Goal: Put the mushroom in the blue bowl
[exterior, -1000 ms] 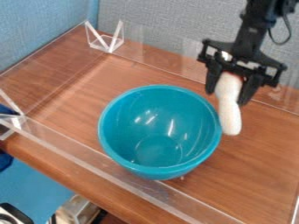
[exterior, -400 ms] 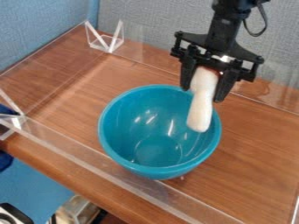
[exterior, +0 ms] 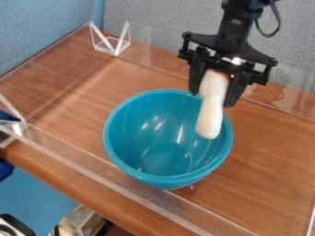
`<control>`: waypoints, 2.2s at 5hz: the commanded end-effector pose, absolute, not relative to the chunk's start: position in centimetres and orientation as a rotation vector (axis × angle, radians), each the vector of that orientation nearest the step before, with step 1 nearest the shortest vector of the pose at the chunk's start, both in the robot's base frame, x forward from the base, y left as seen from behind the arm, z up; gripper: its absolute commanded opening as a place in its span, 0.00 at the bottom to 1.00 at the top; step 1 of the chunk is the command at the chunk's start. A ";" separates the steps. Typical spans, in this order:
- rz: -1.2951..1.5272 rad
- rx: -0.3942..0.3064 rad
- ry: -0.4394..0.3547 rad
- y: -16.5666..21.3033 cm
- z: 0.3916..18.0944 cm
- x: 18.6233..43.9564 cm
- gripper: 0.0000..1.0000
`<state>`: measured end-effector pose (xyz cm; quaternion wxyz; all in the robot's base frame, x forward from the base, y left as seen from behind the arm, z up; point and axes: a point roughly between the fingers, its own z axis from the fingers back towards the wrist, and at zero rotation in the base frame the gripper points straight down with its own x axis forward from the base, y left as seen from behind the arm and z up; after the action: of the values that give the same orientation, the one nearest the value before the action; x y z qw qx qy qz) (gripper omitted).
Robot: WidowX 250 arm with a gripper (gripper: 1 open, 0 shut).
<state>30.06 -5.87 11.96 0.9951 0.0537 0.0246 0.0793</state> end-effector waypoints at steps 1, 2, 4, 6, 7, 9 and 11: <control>0.149 0.085 -0.031 -6.2 14.3 30.1 0.00; 0.147 0.085 -0.034 -6.2 14.2 30.2 0.00; 0.145 0.083 -0.042 -6.3 14.2 30.2 0.00; 0.139 0.081 -0.050 -6.4 14.3 30.2 0.00; 0.138 0.080 -0.054 -6.3 14.3 30.0 0.00; 0.138 0.080 -0.060 -6.3 14.3 29.8 0.00; 0.181 0.101 0.006 -4.8 11.2 29.7 0.00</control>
<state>29.45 -5.03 10.24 0.9946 0.0544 0.0199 0.0860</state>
